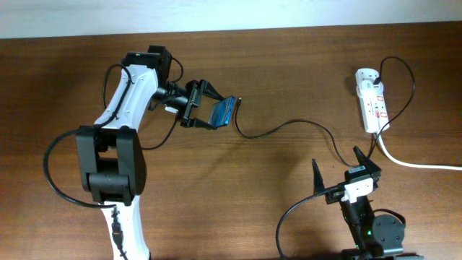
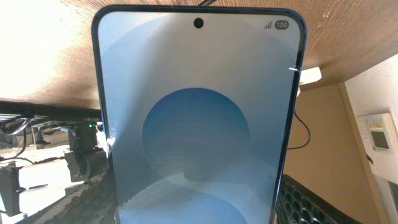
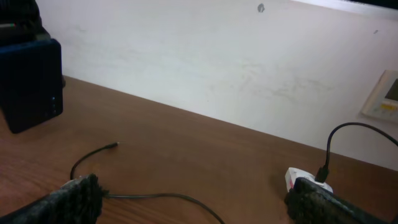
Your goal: Plug charger to phone and switch on socket
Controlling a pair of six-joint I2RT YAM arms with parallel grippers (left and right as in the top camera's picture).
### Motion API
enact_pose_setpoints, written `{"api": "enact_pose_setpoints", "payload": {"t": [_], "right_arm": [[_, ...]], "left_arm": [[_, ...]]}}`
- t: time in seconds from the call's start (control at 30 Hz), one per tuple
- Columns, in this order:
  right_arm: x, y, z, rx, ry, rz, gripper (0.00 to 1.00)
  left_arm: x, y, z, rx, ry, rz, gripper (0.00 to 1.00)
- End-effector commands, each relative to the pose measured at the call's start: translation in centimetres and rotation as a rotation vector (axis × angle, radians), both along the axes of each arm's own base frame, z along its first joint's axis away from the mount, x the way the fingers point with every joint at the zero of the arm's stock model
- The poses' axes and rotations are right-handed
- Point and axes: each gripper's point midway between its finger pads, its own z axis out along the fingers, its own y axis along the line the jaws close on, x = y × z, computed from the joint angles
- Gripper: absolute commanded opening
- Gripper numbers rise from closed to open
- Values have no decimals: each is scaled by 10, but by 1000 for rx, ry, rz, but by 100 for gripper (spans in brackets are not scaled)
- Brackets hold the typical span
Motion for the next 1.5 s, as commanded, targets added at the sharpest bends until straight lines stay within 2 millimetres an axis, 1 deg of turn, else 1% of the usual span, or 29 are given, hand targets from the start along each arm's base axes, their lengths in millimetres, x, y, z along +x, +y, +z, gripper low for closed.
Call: {"api": "enact_pose_setpoints", "payload": {"t": [0.0, 0.1, 0.2, 0.27, 0.33, 0.47, 0.63, 0.73, 0.83, 0.9, 0.93, 1.07, 1.2, 1.27, 1.33, 1.47], "right_arm": [[-3, 1, 13, 14, -21, 5, 98], [-3, 1, 13, 14, -20, 5, 98], [-3, 1, 13, 14, -21, 5, 98], [-3, 1, 13, 14, -20, 5, 99], [-3, 1, 13, 14, -21, 5, 98], [-3, 1, 13, 14, -20, 5, 99], [-3, 1, 6, 12, 8, 4, 98], [-3, 1, 5, 12, 9, 4, 98], [-3, 1, 5, 12, 10, 4, 98], [-3, 1, 5, 12, 10, 4, 98], [-3, 1, 5, 12, 10, 4, 98], [-3, 1, 5, 12, 10, 4, 98], [-3, 1, 5, 12, 13, 4, 98], [-3, 1, 2, 11, 23, 4, 98], [-3, 1, -4, 10, 50, 4, 98], [-3, 1, -7, 9, 62, 4, 98]], "left_arm": [[5, -1, 11, -32, -6, 16, 0], [5, -5, 18, -74, -1, 18, 0], [5, -6, 19, -86, 1, 19, 0], [5, -10, 28, -140, 7, 23, 0], [5, -11, 32, -165, 11, 24, 0], [5, -11, 31, -161, 8, 24, 0], [7, -11, 32, -164, -7, 19, 0], [8, -12, 34, -166, -18, 17, 0], [13, -12, 41, -170, -48, 15, 0], [16, -13, 54, -173, -74, 13, 0], [16, -13, 57, -174, -75, 13, 0], [15, -13, 62, -173, -68, 14, 0], [16, -16, 74, -227, -59, 21, 0], [18, -17, 79, -230, -70, 22, 0], [20, -17, 84, -230, -76, 27, 0], [21, -17, 85, -227, -81, 26, 0]]}}
